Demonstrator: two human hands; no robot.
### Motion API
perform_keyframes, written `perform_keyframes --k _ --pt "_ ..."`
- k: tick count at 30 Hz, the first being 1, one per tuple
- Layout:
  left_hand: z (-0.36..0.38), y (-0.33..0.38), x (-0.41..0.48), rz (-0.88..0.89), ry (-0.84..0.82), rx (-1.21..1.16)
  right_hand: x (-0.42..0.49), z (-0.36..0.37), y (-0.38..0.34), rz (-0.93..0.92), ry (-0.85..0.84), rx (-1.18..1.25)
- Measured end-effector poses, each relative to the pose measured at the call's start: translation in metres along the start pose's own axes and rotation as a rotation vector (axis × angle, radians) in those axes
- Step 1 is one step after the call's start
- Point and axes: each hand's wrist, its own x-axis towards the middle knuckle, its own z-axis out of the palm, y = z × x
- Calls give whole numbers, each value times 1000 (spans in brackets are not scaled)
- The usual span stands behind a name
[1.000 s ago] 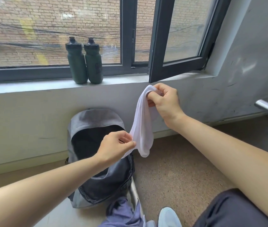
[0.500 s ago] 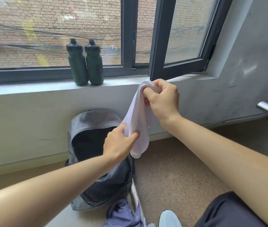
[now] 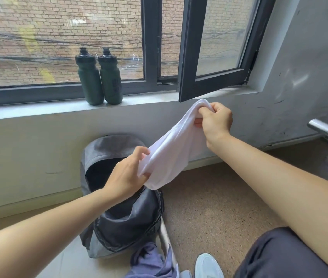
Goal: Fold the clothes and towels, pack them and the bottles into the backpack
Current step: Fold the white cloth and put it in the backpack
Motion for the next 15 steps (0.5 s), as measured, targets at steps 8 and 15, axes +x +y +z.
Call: perform_keyframes --k 8,15 --pt "2 3 0 32 -35 5 2 -3 1 -23 -32 40" --pt "-5 3 2 -20 -165 -207 5 -7 4 -20 -24 20"
